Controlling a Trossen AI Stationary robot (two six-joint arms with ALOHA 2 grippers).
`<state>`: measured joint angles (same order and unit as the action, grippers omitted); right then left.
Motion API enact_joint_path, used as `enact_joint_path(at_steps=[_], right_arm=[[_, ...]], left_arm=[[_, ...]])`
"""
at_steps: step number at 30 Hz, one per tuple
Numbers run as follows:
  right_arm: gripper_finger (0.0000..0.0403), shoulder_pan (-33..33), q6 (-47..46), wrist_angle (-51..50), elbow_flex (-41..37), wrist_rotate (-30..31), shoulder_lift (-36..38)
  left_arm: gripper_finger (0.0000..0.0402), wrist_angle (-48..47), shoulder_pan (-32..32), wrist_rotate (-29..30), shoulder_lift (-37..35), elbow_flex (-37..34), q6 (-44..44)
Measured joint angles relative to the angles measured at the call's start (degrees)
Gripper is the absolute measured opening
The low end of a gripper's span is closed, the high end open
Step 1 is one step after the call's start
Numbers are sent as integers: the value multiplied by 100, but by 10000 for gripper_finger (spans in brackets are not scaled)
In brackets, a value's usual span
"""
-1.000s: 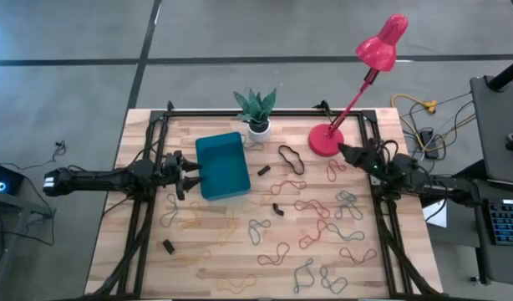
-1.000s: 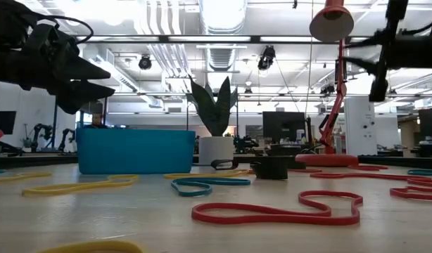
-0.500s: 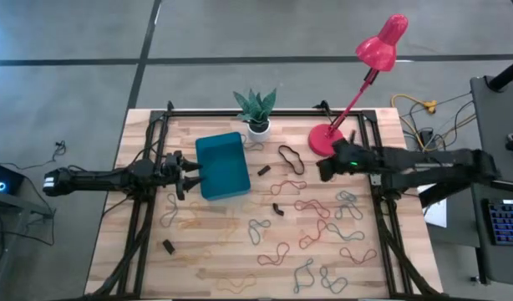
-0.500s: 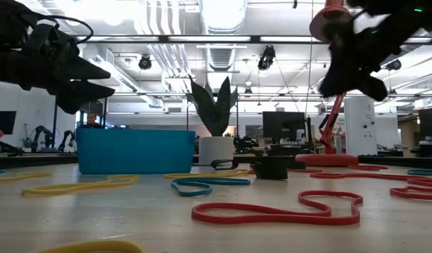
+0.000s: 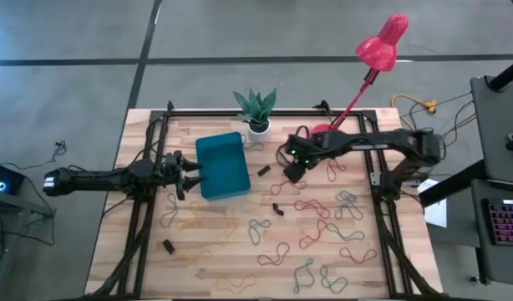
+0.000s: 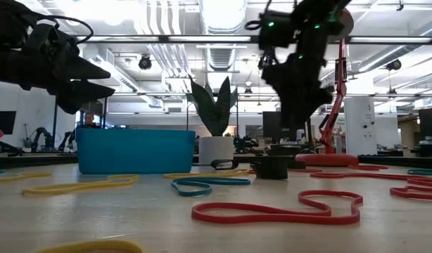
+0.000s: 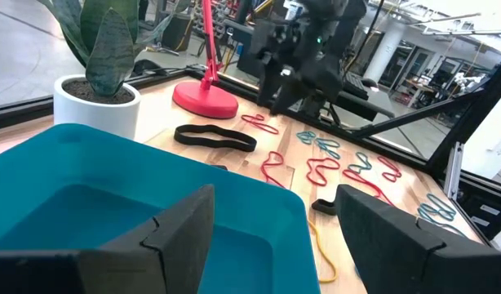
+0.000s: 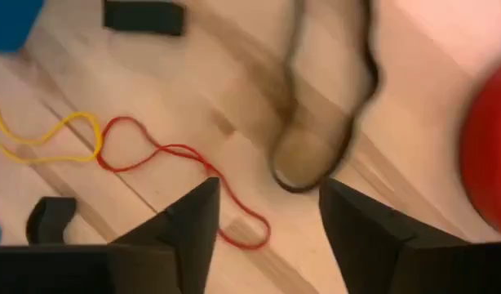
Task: Pick and place rubber bands into bin
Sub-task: Put the black rubber band into the blue bin
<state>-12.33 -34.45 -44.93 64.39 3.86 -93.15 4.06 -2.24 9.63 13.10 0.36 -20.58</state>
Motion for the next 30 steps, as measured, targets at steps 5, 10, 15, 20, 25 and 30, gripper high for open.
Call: enact_joint_path(at_steps=[5,10,15,20,25,30], right_arm=[[211,-328,345,17,157,-5,-586],[204,-575,266,216,148,-118,-939],[203,-584,185,485,312,-55,-1389],[203,-584,128,443,578,242,-1820],[199,-592,161,465,744,21,-2047],[134,-573,163,481,908,-92,-2183]], left_arm=[[240,2,0,0,2,0,-4],[240,4,0,1,0,0,-7],[240,11,0,0,0,0,-7],[240,24,0,0,0,0,-9],[240,19,0,2,1,0,-4],[240,4,0,2,2,0,-2]])
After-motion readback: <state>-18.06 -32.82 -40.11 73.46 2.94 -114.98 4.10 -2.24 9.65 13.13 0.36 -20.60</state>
